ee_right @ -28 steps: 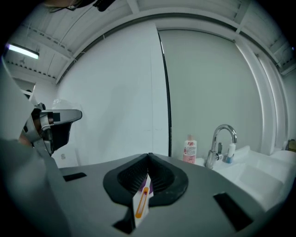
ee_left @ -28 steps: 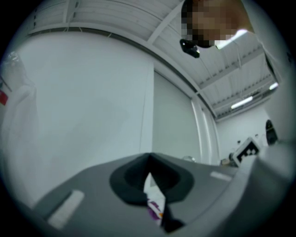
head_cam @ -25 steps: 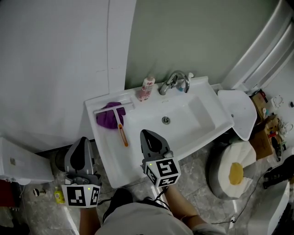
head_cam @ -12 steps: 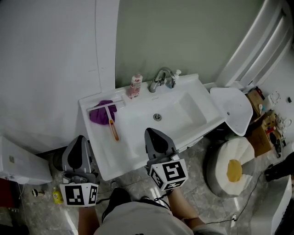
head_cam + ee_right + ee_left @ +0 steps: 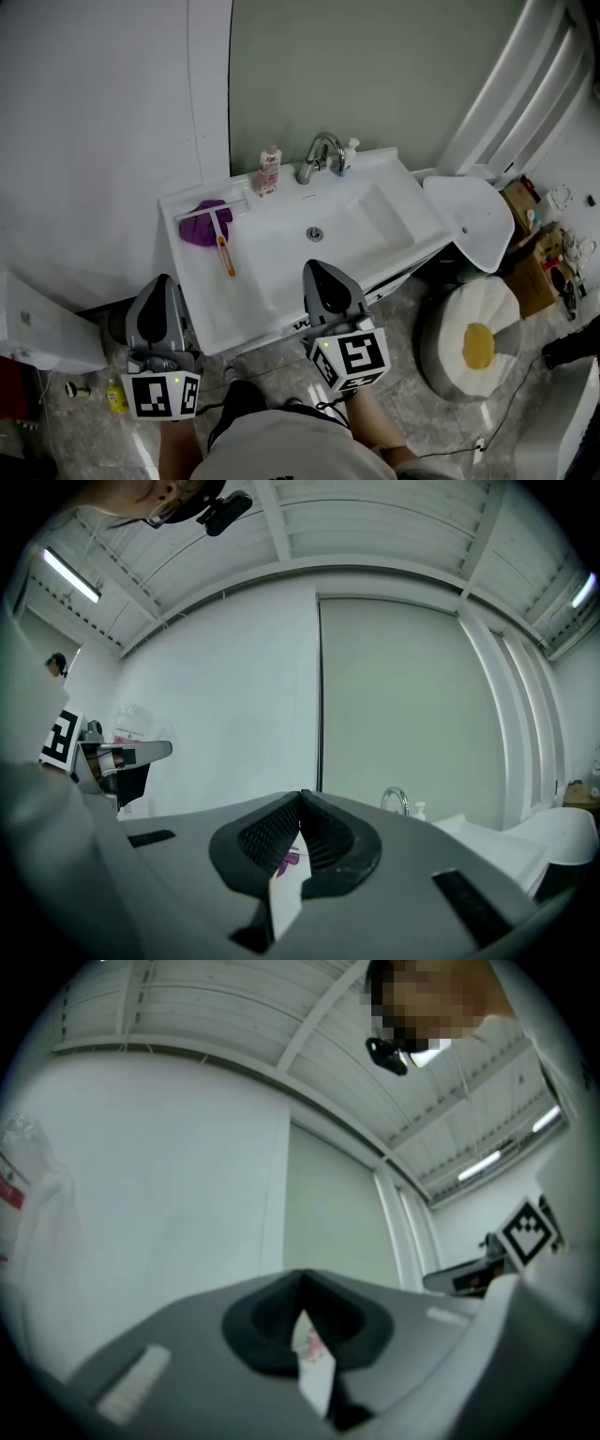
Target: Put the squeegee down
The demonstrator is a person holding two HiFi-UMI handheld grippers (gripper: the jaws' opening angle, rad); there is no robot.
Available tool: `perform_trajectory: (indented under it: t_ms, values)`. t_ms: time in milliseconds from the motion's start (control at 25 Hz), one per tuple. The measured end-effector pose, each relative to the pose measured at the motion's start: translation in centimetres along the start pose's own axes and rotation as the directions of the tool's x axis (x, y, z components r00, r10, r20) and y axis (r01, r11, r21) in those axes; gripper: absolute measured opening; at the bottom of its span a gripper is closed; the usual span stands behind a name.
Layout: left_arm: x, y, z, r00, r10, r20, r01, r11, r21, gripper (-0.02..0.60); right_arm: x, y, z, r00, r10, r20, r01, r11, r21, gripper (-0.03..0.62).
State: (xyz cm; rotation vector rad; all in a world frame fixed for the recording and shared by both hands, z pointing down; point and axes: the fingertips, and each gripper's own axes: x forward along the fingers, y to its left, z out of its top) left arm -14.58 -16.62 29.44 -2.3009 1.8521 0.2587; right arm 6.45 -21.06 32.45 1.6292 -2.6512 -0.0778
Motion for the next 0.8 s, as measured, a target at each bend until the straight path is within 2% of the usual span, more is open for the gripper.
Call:
perform_trajectory:
  t_ms: [280, 800]
  values:
    - [-1.3, -1.1, 0.7, 1.0, 0.001, 0.009, -0.001, 1.0, -0.002, 0.008, -1.9, 0.0, 0.6, 1.0, -0.001, 0.017, 0.0, 1.0, 0.014, 0.002]
    - [-1.4, -1.1, 0.7, 1.0, -0.009, 0.012, 0.009, 1.0, -0.006, 0.008, -1.9, 0.4, 1.8, 0.999, 0.008, 0.05, -0.009, 1.0, 0.016, 0.001]
